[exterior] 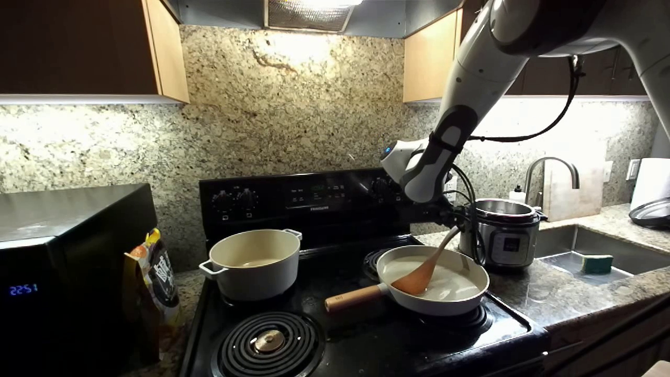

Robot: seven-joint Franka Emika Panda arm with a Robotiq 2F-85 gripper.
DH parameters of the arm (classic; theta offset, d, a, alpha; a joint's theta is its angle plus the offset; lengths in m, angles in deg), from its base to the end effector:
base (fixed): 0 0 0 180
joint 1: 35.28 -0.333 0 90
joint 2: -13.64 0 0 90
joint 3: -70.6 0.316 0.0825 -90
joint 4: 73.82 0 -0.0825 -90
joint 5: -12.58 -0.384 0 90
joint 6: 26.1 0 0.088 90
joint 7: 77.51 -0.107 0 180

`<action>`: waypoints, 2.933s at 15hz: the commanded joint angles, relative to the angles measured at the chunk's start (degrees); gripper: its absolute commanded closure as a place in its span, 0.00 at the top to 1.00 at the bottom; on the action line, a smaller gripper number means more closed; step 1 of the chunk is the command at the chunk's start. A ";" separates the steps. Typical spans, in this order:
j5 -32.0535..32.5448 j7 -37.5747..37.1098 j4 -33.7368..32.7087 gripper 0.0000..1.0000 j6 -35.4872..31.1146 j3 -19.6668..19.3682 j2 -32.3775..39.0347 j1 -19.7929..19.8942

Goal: Stir the water in the pan with the spatula

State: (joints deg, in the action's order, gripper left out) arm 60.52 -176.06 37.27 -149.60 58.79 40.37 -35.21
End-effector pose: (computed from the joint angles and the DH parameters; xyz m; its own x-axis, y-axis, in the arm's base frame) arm 0.5868 -0.1498 0.2409 0.2845 -0.7348 0.6158 -0.9447 -0.1055 0.3106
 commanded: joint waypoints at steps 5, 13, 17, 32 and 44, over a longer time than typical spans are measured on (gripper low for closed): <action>1.85 -6.78 11.95 0.08 -7.37 -2.02 -4.92 1.68; 1.75 -5.22 13.59 0.08 -7.53 -4.18 -8.26 4.42; 0.34 -2.85 11.85 0.08 -10.31 -4.17 -7.44 6.97; -3.38 6.64 1.33 0.08 -10.45 -3.61 -4.01 8.22; -3.07 8.54 -5.18 0.08 -8.09 -1.81 -1.09 5.14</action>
State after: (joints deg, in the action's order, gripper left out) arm 58.23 -170.03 33.41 -159.34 56.71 38.98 -29.19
